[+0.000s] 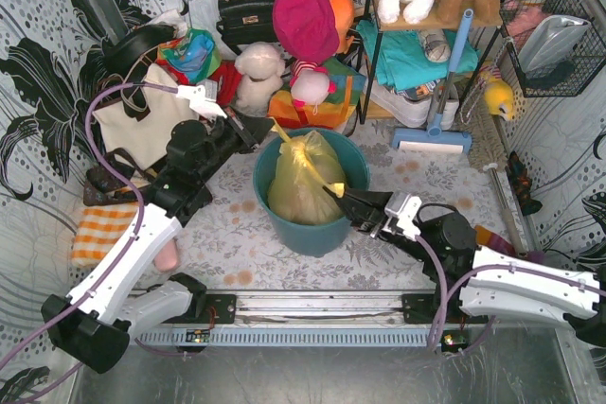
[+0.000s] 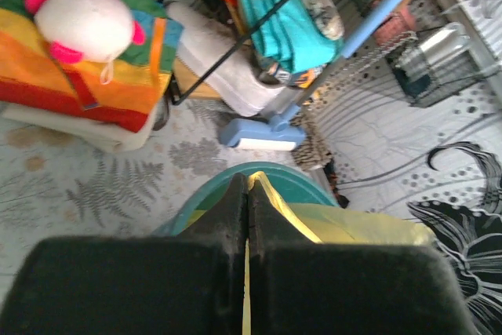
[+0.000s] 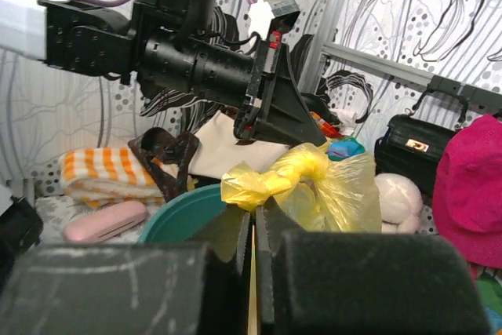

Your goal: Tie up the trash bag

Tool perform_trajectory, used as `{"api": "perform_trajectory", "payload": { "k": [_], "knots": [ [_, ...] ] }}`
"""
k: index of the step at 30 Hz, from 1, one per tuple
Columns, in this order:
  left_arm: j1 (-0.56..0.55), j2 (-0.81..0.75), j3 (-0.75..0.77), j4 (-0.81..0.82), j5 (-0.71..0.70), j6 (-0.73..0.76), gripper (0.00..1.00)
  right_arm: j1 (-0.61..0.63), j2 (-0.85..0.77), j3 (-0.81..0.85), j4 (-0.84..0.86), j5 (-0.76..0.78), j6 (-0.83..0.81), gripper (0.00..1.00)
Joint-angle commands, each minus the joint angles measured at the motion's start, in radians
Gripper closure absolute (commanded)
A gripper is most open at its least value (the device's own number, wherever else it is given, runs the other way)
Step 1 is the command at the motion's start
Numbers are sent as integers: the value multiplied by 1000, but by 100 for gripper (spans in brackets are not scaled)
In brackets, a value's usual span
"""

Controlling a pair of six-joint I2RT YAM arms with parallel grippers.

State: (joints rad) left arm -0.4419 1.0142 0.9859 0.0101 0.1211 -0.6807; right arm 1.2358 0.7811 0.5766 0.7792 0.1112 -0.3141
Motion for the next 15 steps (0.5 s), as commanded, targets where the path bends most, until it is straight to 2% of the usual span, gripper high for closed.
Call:
{"api": "perform_trajectory", "payload": {
  "k": [1, 9, 15],
  "knots": [
    [14, -3, 16, -60, -141, 96, 100, 7, -111, -44, -50, -93, 20, 100],
    [17, 64, 61, -122, -250, 184, 100, 8, -266, -84, -289, -216, 53, 100],
    [19, 67, 59, -87, -165, 171, 100, 7, -308, -106, -336, -118, 82, 100]
  ]
}}
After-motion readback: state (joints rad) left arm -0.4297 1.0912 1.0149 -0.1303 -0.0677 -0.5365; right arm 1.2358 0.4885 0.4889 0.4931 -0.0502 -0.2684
